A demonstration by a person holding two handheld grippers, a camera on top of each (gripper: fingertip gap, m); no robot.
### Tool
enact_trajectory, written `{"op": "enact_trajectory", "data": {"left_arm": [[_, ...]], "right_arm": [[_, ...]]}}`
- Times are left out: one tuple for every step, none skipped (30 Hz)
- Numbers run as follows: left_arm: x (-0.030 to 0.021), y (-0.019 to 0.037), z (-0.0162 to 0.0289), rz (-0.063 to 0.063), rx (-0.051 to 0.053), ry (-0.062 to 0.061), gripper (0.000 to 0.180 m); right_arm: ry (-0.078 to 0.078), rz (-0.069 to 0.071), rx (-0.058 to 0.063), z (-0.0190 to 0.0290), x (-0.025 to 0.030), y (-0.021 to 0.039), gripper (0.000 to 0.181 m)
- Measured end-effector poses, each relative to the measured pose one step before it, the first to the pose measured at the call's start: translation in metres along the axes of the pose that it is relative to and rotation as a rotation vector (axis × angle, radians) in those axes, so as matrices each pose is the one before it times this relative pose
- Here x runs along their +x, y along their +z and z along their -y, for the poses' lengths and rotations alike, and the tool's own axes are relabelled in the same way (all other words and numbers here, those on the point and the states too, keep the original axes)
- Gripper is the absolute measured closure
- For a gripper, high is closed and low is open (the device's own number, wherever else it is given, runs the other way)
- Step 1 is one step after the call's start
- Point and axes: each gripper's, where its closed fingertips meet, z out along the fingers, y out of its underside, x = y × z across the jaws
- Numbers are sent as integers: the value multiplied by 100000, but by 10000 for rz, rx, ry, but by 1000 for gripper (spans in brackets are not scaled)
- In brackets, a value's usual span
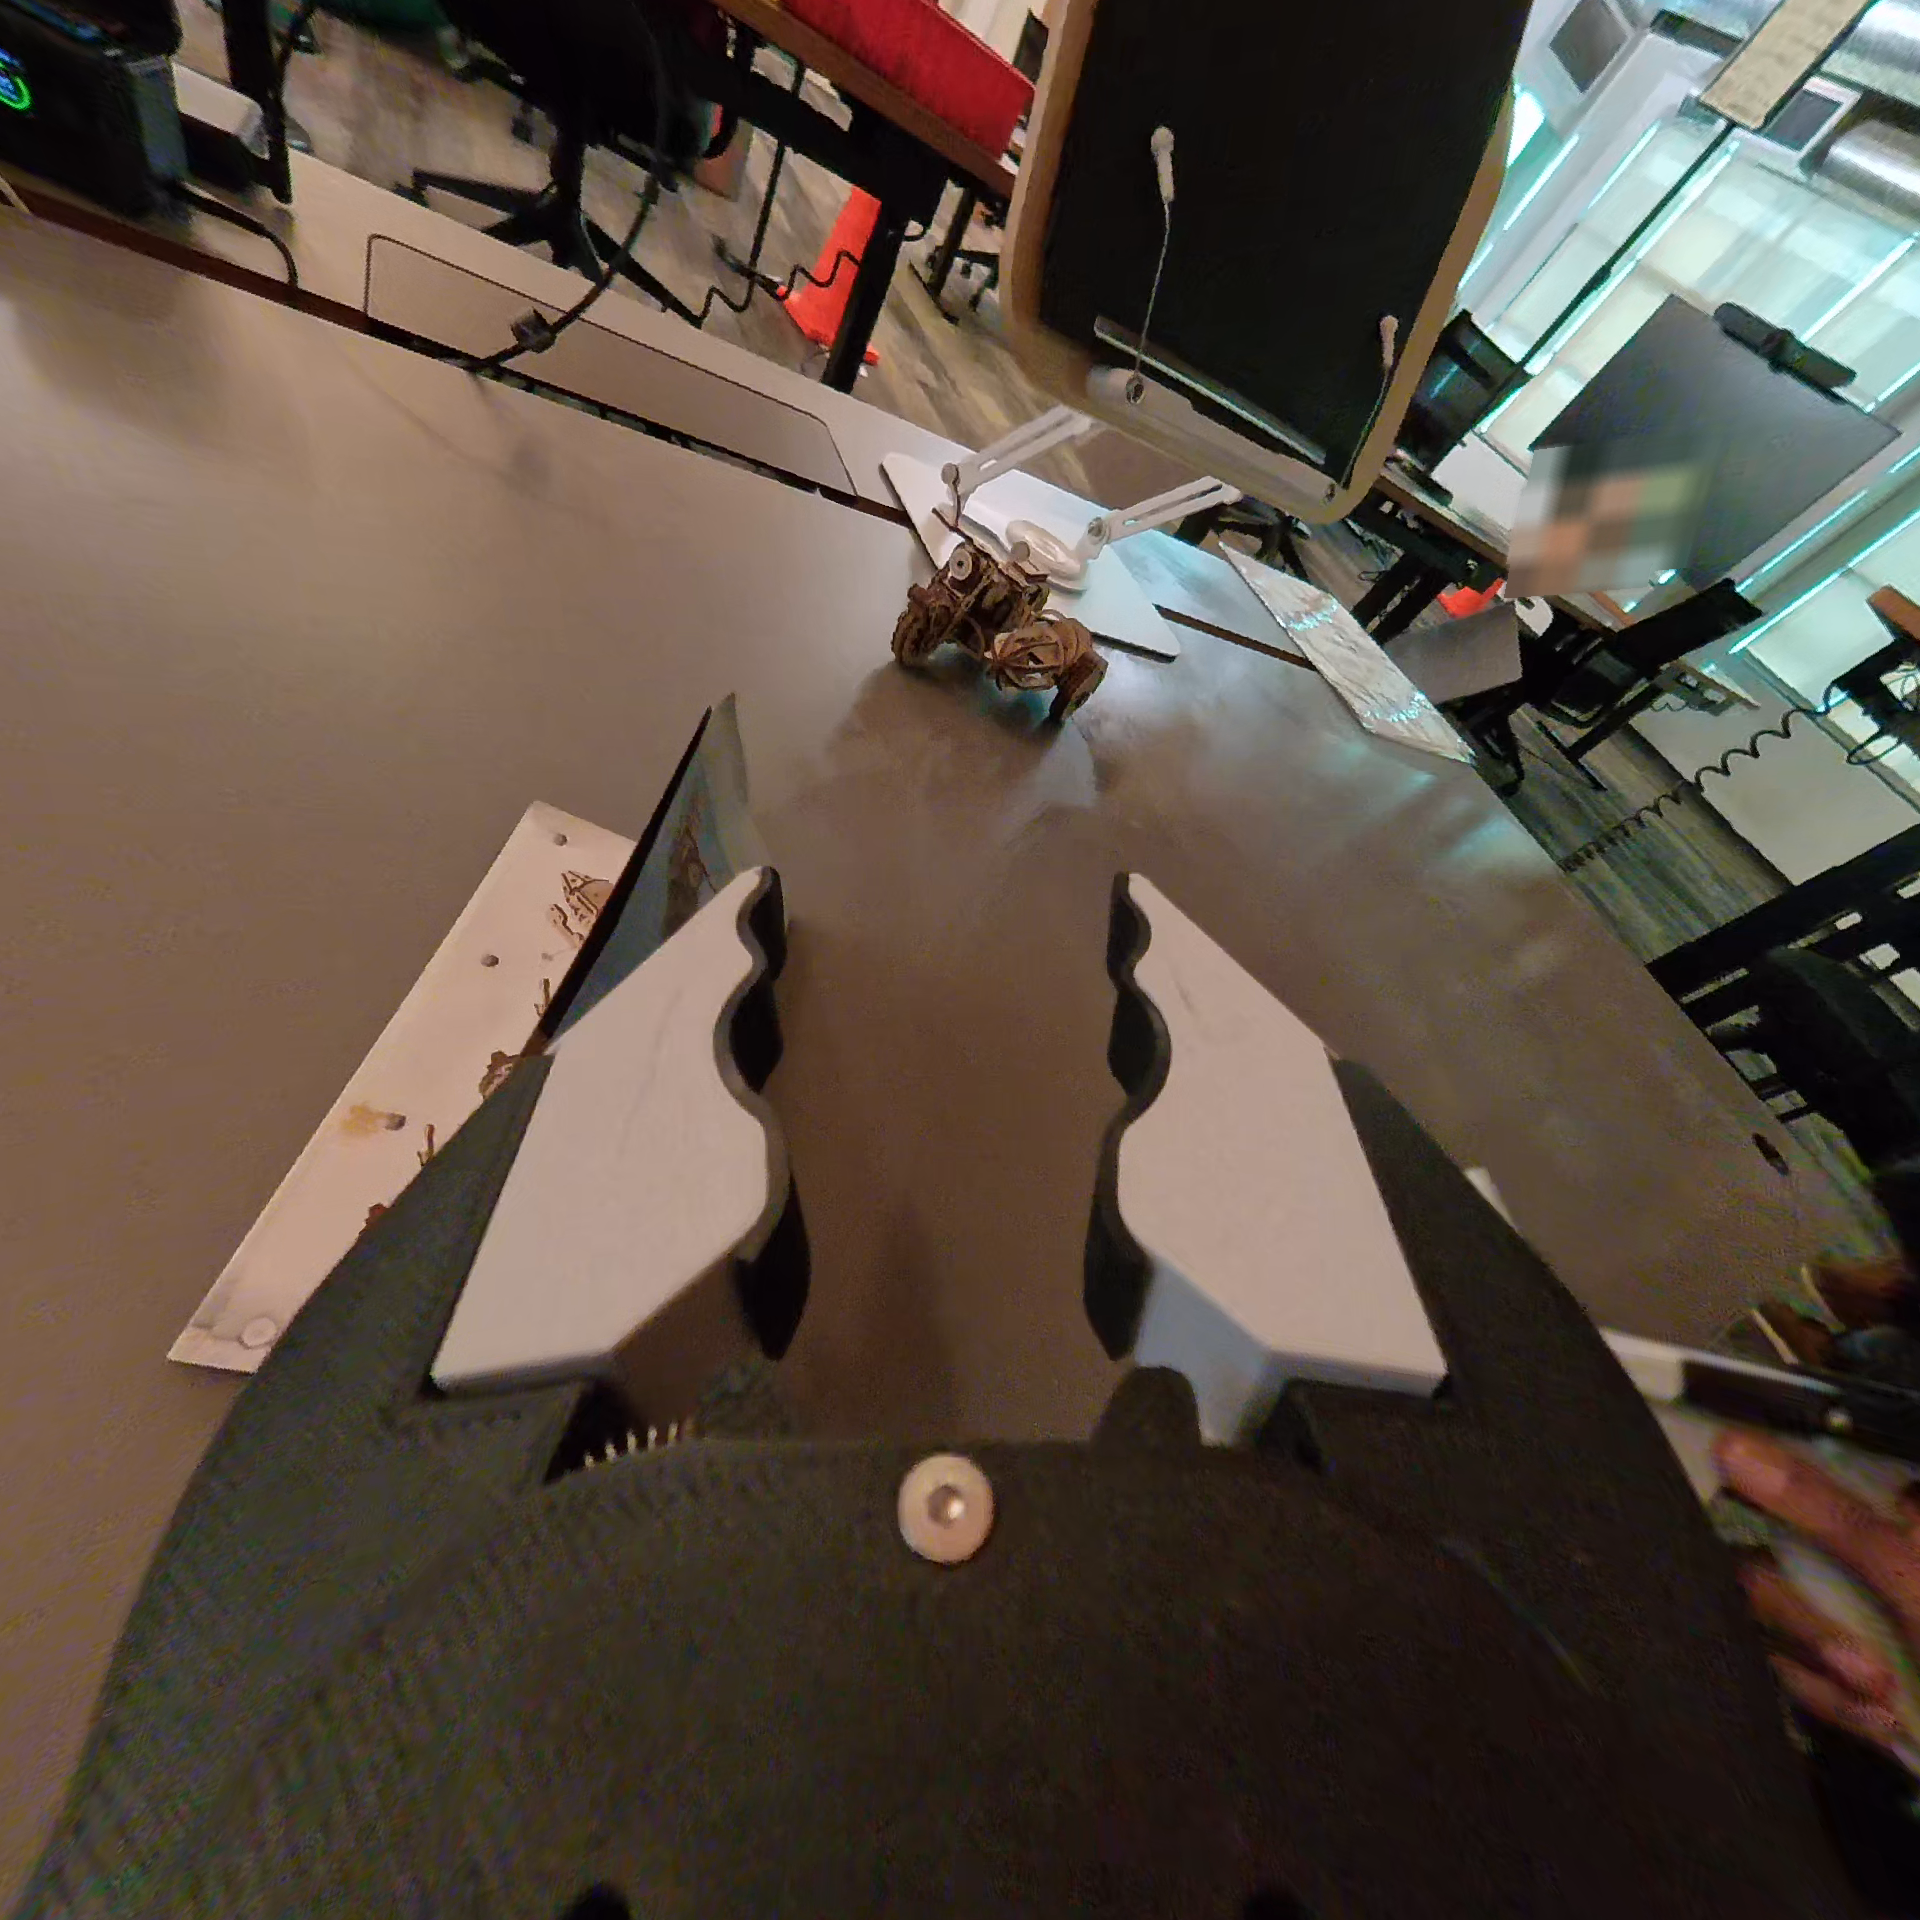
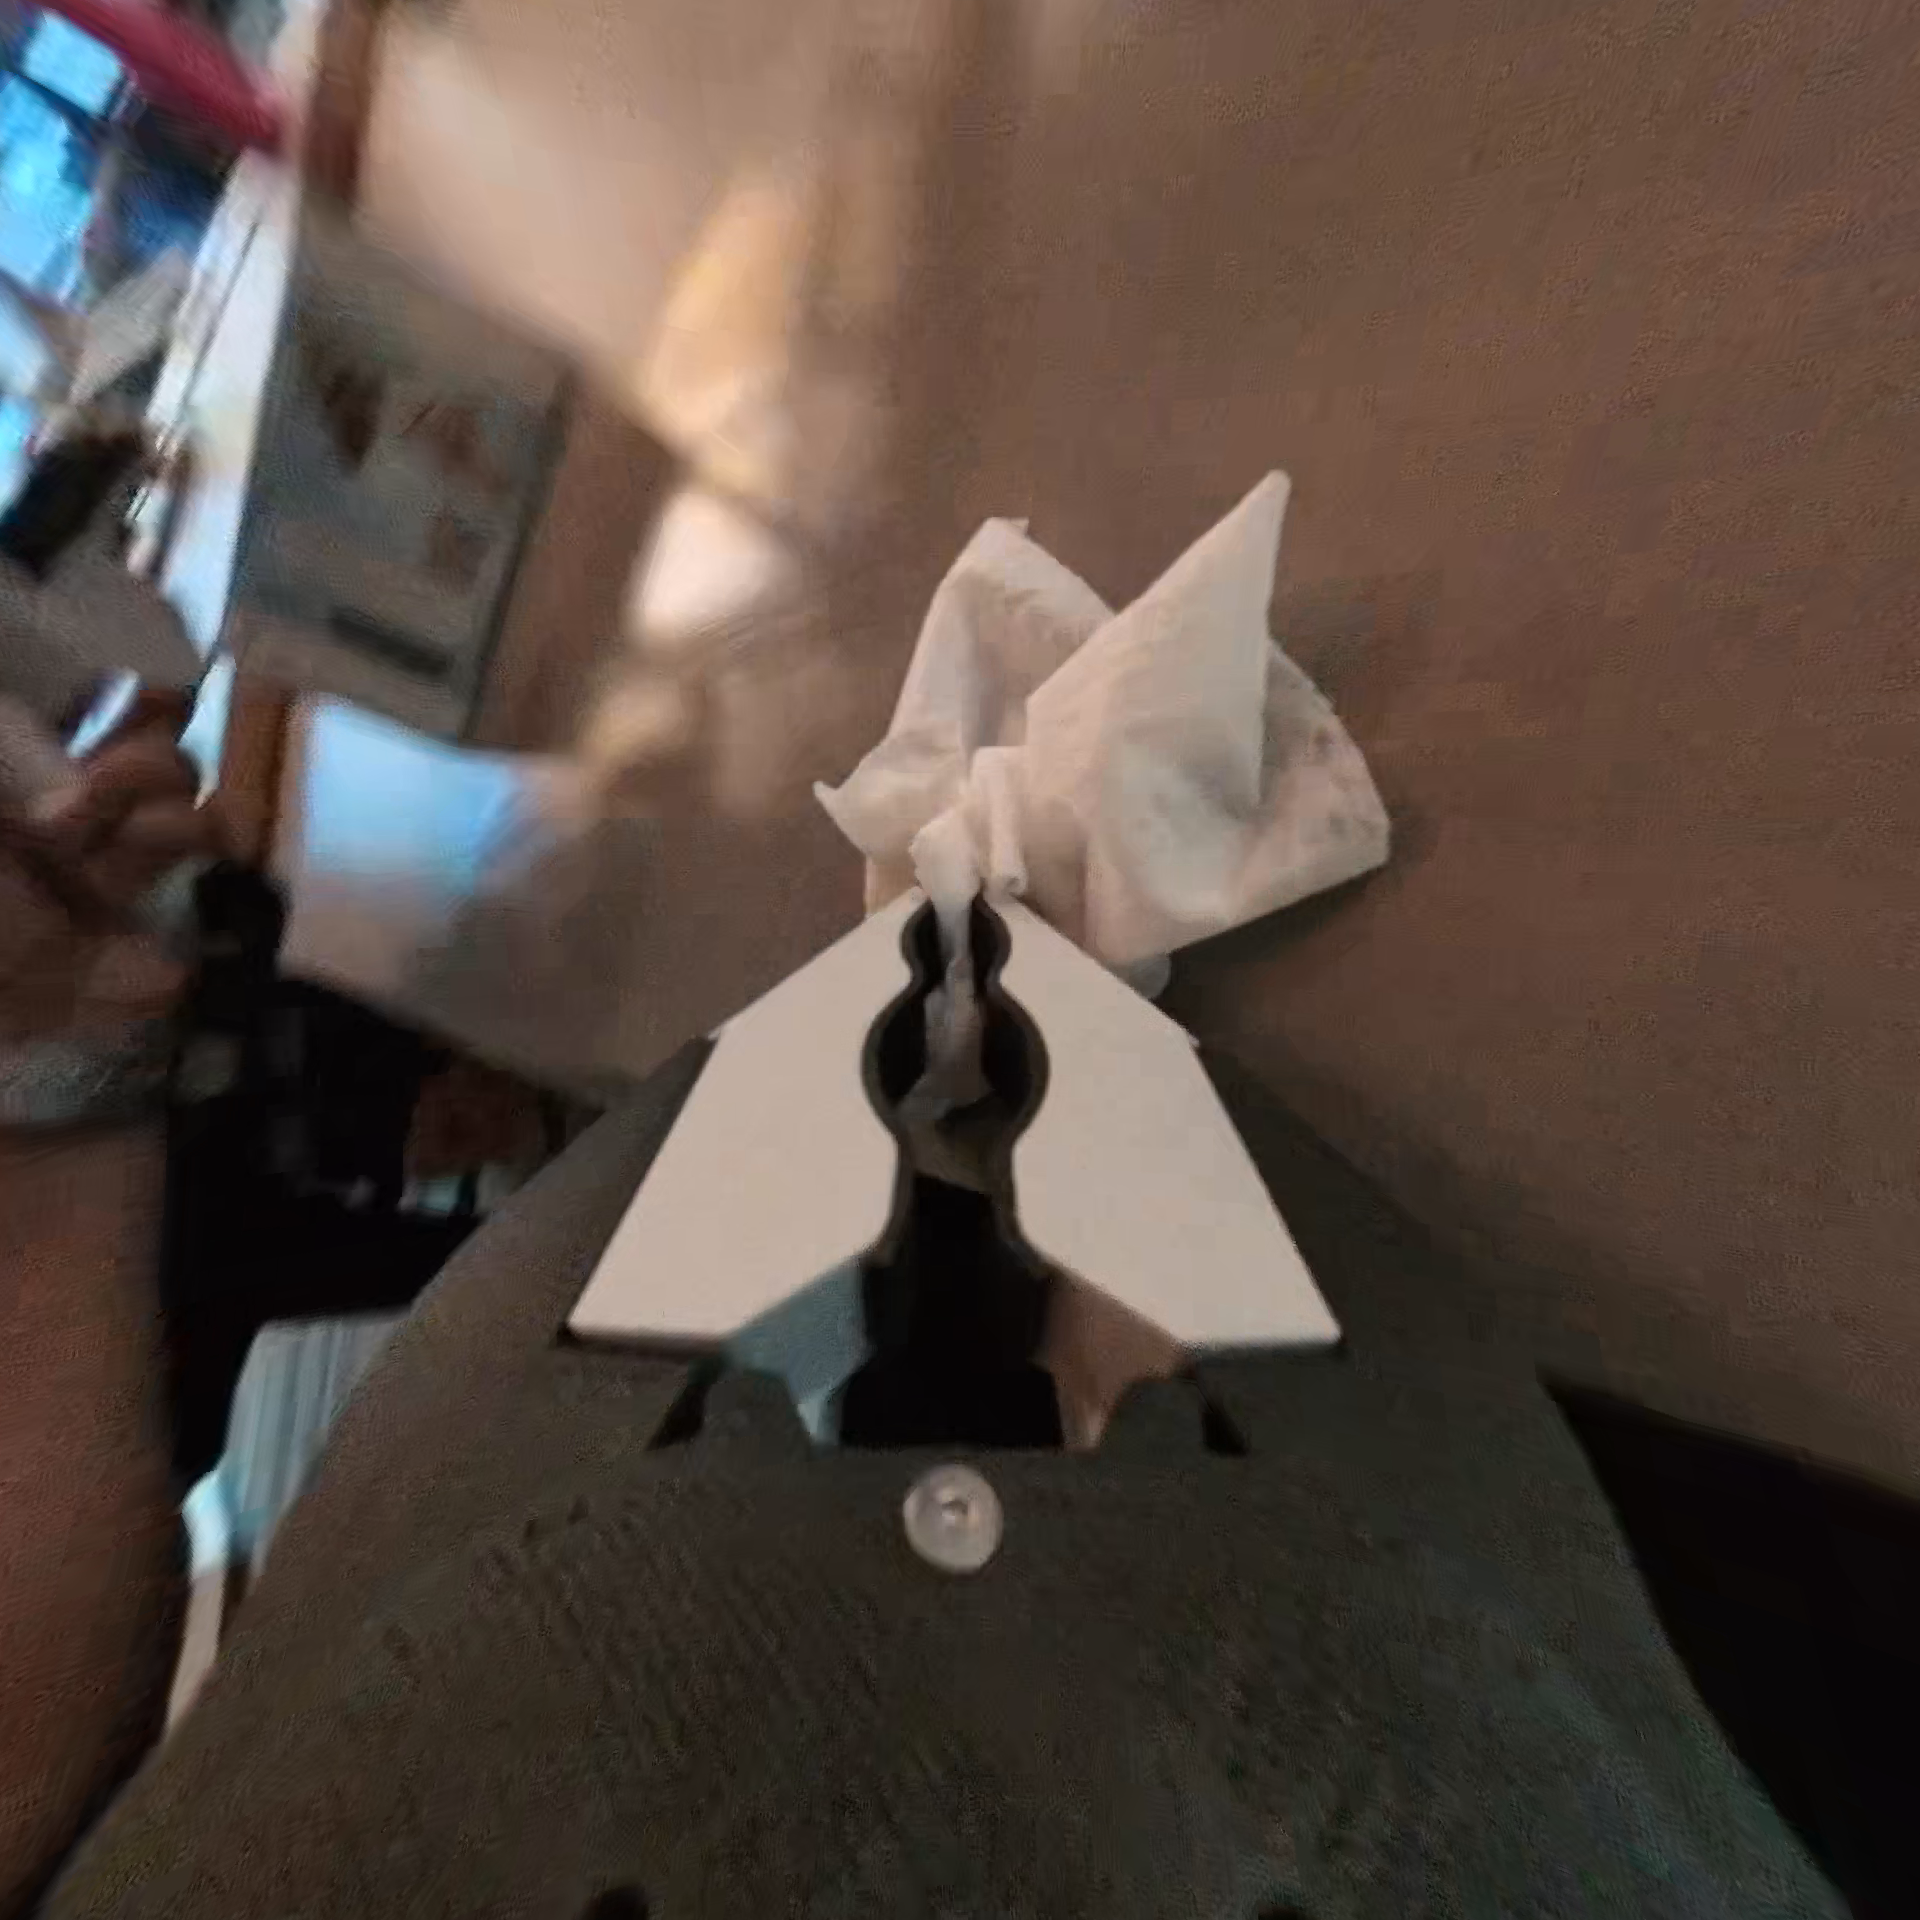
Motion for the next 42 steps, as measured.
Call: {"op": "enact_trajectory", "data": {"left_arm": [[72, 52, -78, 2, -35, 32, 122], [41, 64, -72, 16, -38, 30, 122], [9, 60, -81, 29, -42, 32, 122], [115, 34, -51, -22, -19, -14, 122], [55, 12, -126, 3, -29, 44, 122], [2, -11, -58, 41, -16, 42, 122], [92, -32, -20, -26, 3, -9, 122], [37, -38, -71, 5, -18, 7, 122], [4, -59, -37, 21, 4, 11, 122], [31, -73, -30, -2, 6, -3, 122], [50, -70, -27, -21, 12, -12, 122], [64, -70, -48, -23, -7, 1, 122], [37, -46, -57, -13, -15, 5, 122], [59, -39, -70, -28, -22, -5, 122], [59, -37, -49, -21, -16, 7, 122], [68, -23, -52, -15, -19, 22, 122], [86, -4, -59, -19, -29, 42, 121], [87, 31, -76, -9, -45, 46, 121], [144, 56, -28, -23, -35, -16, 121], [209, 77, -154, -85, -28, 13, 121], [-42, 85, -298, 70, -126, 91, 120], [72, 37, -80, 16, -64, 50, 120], [100, -43, 55, -21, 57, 15, 120], [-70, -39, 31, 68, 31, 41, 120], [-63, -28, -18, 27, 5, -23, 120], [-6, -28, 39, -34, 12, -87, 120], [-22, -57, 61, -24, 40, -80, 120], [-65, -67, 46, 1, 33, -54, 120], [-41, -48, 47, -9, 21, -58, 120], [-92, -21, 17, 20, 9, -70, 120], [-180, -5, 13, 86, 2, -70, 120], [-336, -5, 38, 194, 21, -74, 119], [-529, -17, 95, 312, 54, -93, 117], [-375, -24, 126, 221, 73, -69, 116], [-331, -30, 142, 204, 77, -73, 113], [-527, -35, 147, 342, 87, -89, 109], [-514, -20, 145, 335, 92, -60, 109], [-372, -34, 127, 248, 78, -40, 107], [-226, -31, 112, 162, 64, -14, 104], [-228, 1, 44, 173, 34, -1, 103], [-237, 17, -4, 180, -2, 7, 101], [-173, 49, -57, 149, -26, 19, 100]], "right_arm": [[320, -615, 488, 717, 2390, -1852, 179], [16, -331, 245, 140, 1200, -1024, 179], [-216, -213, 163, -255, 63, -257, 179], [-183, -123, 221, -405, -711, 271, 179], [-125, 441, -4, -882, -1862, 784, 179], [-56, 806, -223, -1258, -2674, 1205, 179], [-81, 792, -352, -1449, -2760, 1409, 178], [-325, 584, -489, -1452, -2399, 1340, 178], [-638, 129, -458, -1032, -1466, 873, 178], [-704, -316, -269, -392, -336, 101, 178], [-378, -342, -195, -166, 425, -541, 178], [87, -331, -91, -89, 1118, -1006, 178], [229, -580, 60, 156, 1979, -1416, 179], [42, -1047, 137, 451, 2897, -1651, 178], [-124, -1601, 195, 644, 3807, -1675, 179], [-13, -1657, 210, 477, 3996, -1223, 179], [313, -917, 195, 136, 2701, -485, 178], [413, -203, 143, -16, 770, -111, 178], [15, -173, 141, 1, -285, 61, 178], [-308, 73, 141, -1, -1197, 188, 178], [-145, 756, 38, -114, -2472, 252, 178], [189, 1081, -78, -238, -3040, 344, 178], [242, 1074, -201, -423, -3002, 574, 178], [29, 1083, -374, -595, -2820, 742, 178], [-239, 505, -324, -322, -1559, 642, 178], [-503, 4, -204, 90, -308, 285, 178], [-522, 22, -207, 158, 221, 29, 178], [-225, -219, -30, 327, 1013, -229, 178], [-25, -580, 152, 538, 1945, -456, 178], [86, -619, 178, 600, 2334, -434, 178], [311, -563, 186, 666, 2415, -278, 178], [490, -427, 177, 728, 2125, -63, 178], [478, -219, 151, 746, 1431, 183, 178], [349, -96, 136, 710, 623, 396, 178], [192, -49, 127, 594, -129, 583, 178], [57, 139, 89, 384, -1035, 750, 179], [4, 501, -6, 77, -2117, 931, 178], [-6, 812, -135, -271, -3013, 1130, 178], [-80, 1026, -314, -669, -3642, 1387, 178], [-187, 1095, -514, -1007, -3881, 1649, 178], [-285, 982, -659, -1072, -3631, 1809, 178], [-410, 780, -712, -897, -3008, 1789, 178]]}}
